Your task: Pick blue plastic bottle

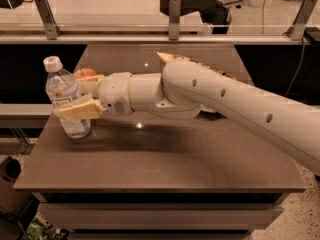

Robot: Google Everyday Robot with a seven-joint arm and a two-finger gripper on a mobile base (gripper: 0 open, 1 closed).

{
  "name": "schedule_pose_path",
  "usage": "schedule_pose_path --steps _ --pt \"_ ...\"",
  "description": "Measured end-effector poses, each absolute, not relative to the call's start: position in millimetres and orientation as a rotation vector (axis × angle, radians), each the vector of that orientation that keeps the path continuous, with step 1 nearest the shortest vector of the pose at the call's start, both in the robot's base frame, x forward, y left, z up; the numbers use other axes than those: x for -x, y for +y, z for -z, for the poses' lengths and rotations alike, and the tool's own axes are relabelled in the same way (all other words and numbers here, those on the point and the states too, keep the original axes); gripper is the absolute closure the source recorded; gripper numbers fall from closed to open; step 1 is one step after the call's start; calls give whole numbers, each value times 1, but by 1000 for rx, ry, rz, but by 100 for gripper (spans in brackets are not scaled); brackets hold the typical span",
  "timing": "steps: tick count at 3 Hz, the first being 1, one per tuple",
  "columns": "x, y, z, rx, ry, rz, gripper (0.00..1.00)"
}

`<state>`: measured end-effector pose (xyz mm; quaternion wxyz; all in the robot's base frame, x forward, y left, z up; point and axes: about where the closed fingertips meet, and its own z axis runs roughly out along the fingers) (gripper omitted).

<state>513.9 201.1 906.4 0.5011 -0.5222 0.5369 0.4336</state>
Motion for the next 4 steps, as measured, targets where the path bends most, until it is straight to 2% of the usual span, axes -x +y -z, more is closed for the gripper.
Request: schedule_pose_path --steps 2,3,4 --pt "-511 205 -908 1270 1292 -1052 88" --pt "-509 207 -909 1273 1289 -1053 100" --pt "-509 207 -909 1273 1288 -1053 100"
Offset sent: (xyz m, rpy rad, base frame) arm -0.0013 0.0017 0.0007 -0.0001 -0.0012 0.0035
